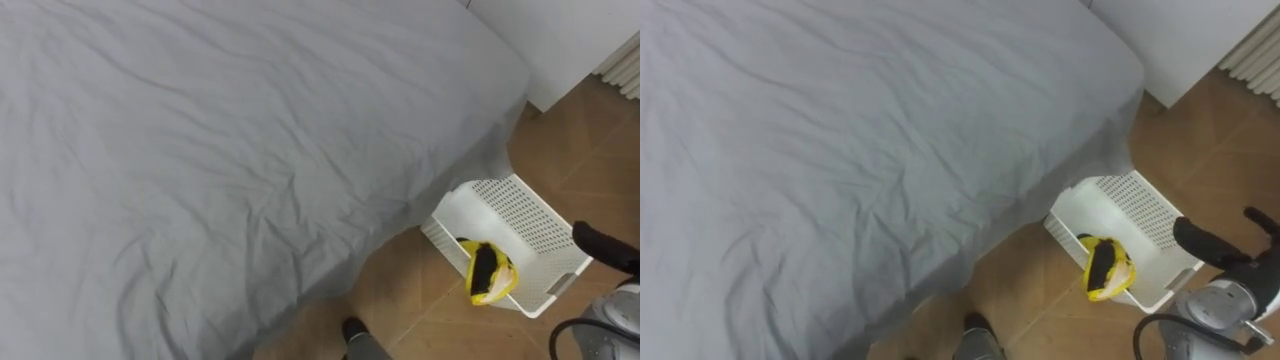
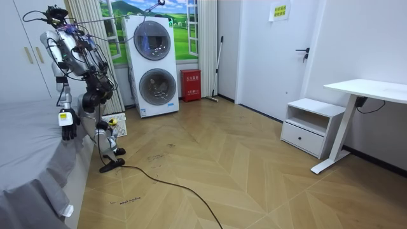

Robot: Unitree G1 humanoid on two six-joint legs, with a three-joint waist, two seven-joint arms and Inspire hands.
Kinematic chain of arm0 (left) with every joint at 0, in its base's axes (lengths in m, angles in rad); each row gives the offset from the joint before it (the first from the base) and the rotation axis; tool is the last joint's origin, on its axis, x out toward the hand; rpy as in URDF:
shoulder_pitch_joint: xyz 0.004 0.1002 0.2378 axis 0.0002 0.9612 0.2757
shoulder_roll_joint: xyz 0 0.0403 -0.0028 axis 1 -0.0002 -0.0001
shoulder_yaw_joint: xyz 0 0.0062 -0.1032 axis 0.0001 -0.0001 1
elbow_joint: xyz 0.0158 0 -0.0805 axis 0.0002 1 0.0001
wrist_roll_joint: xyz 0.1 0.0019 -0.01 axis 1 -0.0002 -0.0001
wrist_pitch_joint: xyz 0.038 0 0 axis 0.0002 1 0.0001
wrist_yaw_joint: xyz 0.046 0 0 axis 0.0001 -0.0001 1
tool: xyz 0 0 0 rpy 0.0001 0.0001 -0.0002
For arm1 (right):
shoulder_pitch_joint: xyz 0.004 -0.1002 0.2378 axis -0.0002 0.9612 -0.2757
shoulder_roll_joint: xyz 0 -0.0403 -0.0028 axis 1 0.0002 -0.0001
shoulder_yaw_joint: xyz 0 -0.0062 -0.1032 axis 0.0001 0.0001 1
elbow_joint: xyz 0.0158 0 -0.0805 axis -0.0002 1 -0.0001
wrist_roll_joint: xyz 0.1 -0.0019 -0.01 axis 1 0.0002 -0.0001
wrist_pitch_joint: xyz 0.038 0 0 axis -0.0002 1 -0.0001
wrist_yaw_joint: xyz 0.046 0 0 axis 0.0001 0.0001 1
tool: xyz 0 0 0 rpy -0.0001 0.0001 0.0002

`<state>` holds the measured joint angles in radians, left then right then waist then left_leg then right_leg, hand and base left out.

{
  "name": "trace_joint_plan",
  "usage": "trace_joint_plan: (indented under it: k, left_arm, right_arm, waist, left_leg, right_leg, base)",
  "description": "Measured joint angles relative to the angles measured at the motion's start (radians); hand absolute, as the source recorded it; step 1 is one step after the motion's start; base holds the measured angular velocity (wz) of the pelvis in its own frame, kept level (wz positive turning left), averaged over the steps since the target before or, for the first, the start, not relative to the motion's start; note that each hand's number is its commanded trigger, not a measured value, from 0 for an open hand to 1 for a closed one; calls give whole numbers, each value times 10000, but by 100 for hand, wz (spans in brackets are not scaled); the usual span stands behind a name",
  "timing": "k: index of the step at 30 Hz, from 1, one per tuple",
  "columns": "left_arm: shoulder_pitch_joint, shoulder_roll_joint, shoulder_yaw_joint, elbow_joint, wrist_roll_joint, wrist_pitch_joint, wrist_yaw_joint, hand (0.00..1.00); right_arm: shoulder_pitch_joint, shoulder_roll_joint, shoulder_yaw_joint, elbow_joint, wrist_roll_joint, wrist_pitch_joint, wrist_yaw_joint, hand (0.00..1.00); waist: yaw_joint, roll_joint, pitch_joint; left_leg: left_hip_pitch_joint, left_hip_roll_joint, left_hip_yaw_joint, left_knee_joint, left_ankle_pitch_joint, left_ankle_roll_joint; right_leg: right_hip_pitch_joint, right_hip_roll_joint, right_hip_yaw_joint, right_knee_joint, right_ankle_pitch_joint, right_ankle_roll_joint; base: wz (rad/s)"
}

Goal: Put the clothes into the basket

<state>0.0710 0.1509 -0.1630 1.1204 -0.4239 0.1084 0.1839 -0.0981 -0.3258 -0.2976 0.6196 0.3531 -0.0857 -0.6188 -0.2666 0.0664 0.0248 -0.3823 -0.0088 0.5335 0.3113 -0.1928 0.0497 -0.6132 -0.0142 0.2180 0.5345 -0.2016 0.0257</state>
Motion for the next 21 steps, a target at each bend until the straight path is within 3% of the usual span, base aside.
trace_joint_plan:
  k: [4, 13, 18, 21]
  left_arm:
    - [8, 0, -18, 0, -84, -7, 6, 0]
    - [41, 7, -70, 1, -229, -7, -73, 0]
    - [174, 63, -210, -49, -173, -72, -432, 0]
    - [577, 66, -294, -419, -168, -153, -444, 0]
  right_arm:
    - [4, -3, -2, 0, -29, -234, 124, 0]
    - [18, -3, -18, -1, -10, -256, 389, 0]
    - [262, 50, 194, -113, 197, -369, 762, 0]
    - [943, 409, 824, -714, 663, -565, 1138, 0]
  waist:
    - [1, 27, -15]
    - [10, 108, -49]
    - [308, 162, -60]
    - [441, 144, -63]
  left_leg:
    - [-1, 22, 0, 3, -5, -3]
    - [142, 24, -179, 10, -3, -5]
    - [698, 121, -429, -104, -3, -57]
    - [1338, 135, -708, -431, 35, -151]
  right_leg:
    - [15, 3, -32, -44, 10, -14]
    - [221, -35, -205, -35, 27, -43]
    - [1063, -25, -523, -524, 50, -81]
    - [1912, -12, -749, -952, 47, -114]
  base:
    - [0]
    - [3]
    - [9]
    - [20]
